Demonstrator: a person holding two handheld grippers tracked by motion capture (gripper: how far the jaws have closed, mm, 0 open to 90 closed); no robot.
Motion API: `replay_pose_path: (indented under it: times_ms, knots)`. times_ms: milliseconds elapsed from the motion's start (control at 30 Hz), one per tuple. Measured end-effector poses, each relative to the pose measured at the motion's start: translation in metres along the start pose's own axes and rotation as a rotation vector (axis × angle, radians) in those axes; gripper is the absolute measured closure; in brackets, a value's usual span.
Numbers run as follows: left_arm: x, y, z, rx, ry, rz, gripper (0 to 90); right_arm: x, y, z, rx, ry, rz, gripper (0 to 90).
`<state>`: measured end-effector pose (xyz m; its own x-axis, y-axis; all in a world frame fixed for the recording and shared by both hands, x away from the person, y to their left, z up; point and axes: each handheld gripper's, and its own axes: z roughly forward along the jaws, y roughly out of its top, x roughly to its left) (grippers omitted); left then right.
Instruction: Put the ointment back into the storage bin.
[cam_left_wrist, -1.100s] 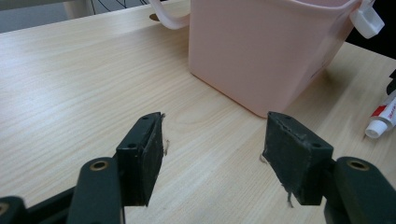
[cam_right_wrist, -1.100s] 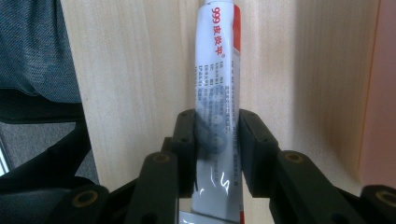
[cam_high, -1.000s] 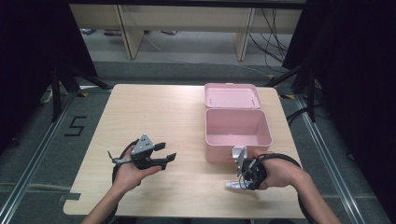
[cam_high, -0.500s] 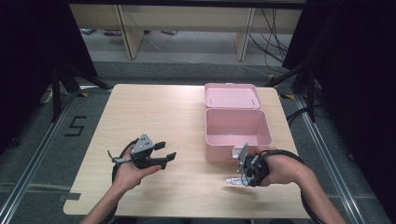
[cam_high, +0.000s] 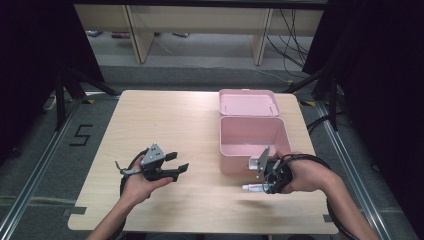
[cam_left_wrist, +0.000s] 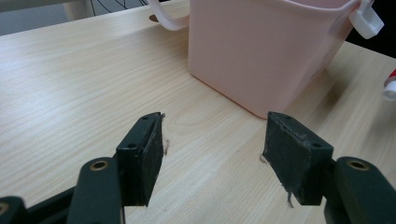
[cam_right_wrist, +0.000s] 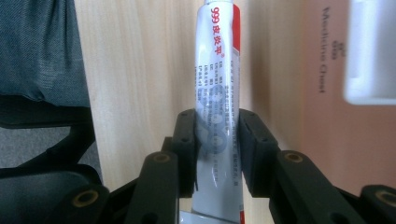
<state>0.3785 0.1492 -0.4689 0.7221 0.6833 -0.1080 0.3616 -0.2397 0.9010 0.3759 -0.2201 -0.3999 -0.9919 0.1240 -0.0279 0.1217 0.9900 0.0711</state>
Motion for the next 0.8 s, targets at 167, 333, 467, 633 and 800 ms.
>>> replay_pose_path:
  times_ms: [167,333,467,633,800]
  knots:
    - [0.0,0.0,0.0,0.0,0.007,-0.001,36.9,-0.002,-0.002,-0.009,-0.009,-0.012,0.005,71.2]
    - [0.001,-0.001,0.0,0.003,0.009,-0.003,36.9,-0.004,-0.003,-0.017,-0.028,-0.019,-0.001,71.1]
    - [0.0,-0.001,0.001,0.002,0.006,-0.004,36.9,-0.008,-0.004,-0.022,-0.032,-0.026,0.004,71.1]
    - [0.0,-0.001,0.001,-0.001,0.008,-0.004,36.9,-0.013,-0.005,-0.026,-0.044,-0.014,-0.017,71.1]
    - [0.001,-0.001,0.0,0.004,0.01,-0.005,36.8,-0.016,-0.006,-0.033,-0.063,-0.022,0.01,71.1]
